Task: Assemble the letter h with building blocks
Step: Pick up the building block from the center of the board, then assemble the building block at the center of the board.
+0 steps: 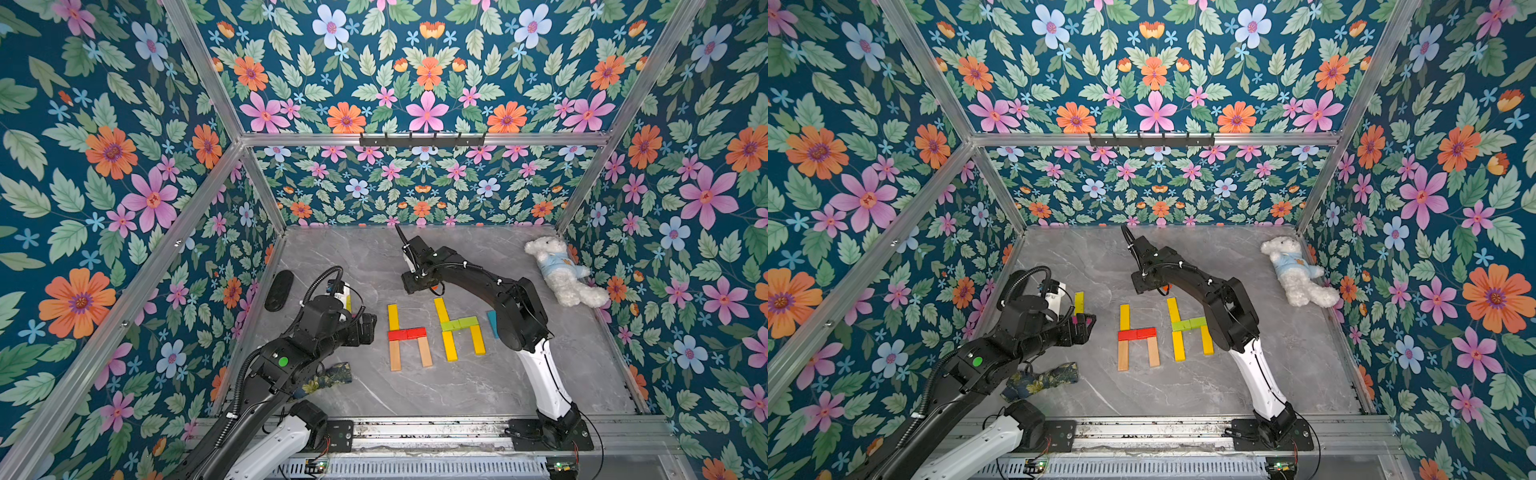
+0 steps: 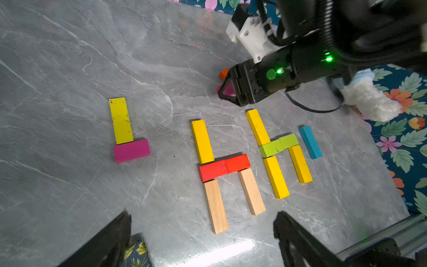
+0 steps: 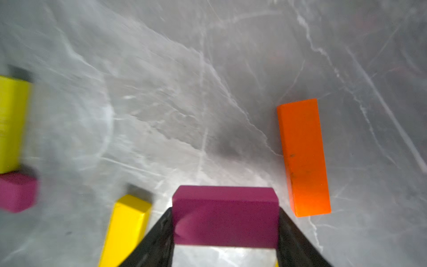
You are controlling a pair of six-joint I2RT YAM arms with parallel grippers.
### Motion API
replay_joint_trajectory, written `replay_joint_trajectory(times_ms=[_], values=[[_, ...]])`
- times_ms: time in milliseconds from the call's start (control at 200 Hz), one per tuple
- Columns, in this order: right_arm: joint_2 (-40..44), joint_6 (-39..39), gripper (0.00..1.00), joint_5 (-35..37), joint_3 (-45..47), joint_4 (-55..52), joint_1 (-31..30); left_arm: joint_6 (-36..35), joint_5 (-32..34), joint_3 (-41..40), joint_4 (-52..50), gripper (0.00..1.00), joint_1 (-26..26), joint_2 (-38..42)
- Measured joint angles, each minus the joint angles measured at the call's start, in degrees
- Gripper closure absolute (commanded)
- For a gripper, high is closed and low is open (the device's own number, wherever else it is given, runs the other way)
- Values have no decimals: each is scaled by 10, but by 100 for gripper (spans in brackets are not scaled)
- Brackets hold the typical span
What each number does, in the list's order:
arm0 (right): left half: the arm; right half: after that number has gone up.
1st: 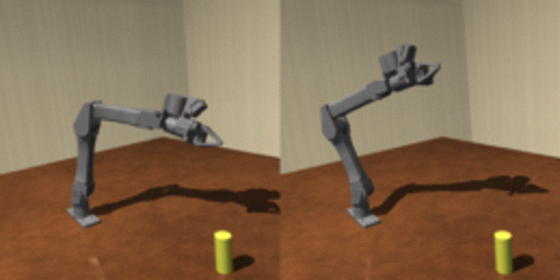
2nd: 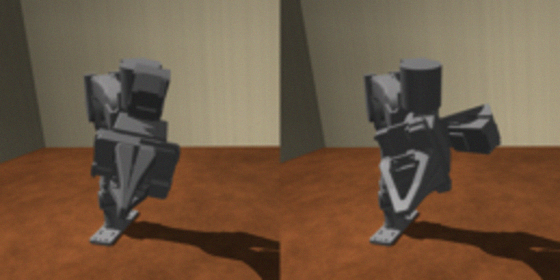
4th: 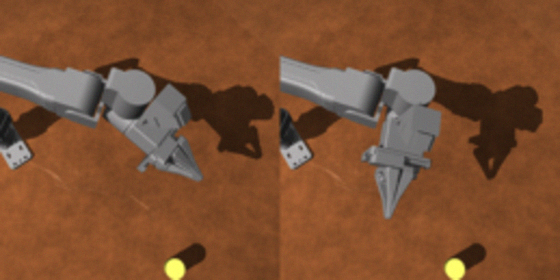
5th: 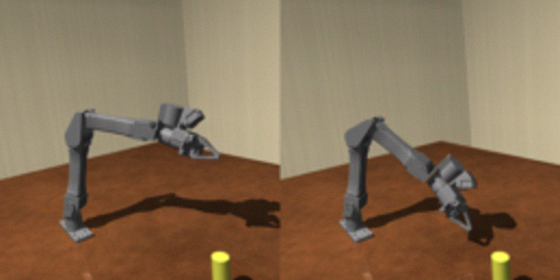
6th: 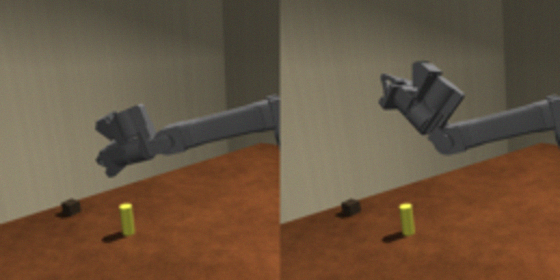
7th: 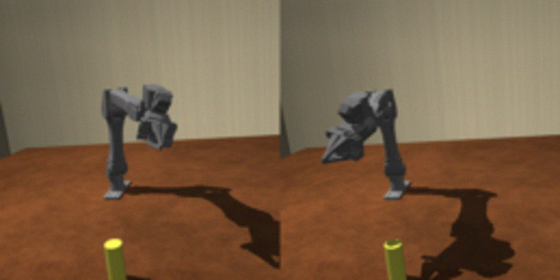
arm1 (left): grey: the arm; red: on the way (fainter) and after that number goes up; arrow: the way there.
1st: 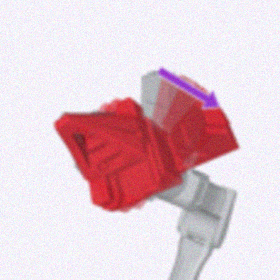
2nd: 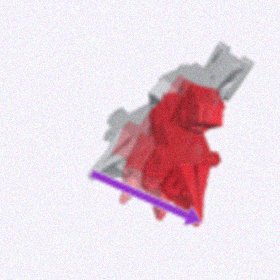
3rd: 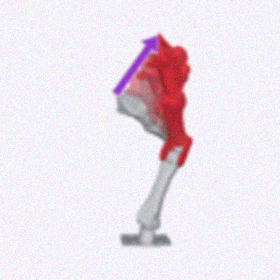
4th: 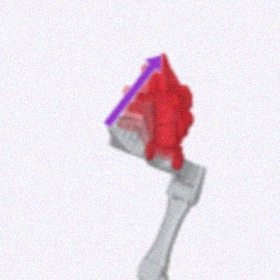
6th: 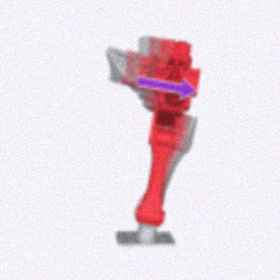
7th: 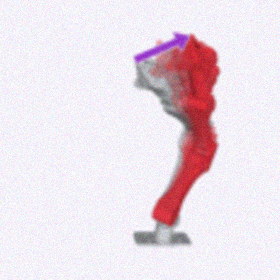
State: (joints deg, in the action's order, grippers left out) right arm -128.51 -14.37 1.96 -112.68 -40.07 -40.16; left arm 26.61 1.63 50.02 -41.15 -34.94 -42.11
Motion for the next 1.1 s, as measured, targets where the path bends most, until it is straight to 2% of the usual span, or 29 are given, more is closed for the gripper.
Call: replay_joint_trajectory(times_ms=[225,445,640,1095], values=[[35,-65,43,14,5,4,-88,-12,35,21,-7,1,0,55],[-50,-122,43,14,-98,-12,-165,-22,51,41,-21,1,0,73],[-115,-169,43,24,-149,-40,-183,-32,51,47,-21,1,0,81],[-141,-195,42,50,-151,-61,-177,-36,45,42,-17,0,0,82]])
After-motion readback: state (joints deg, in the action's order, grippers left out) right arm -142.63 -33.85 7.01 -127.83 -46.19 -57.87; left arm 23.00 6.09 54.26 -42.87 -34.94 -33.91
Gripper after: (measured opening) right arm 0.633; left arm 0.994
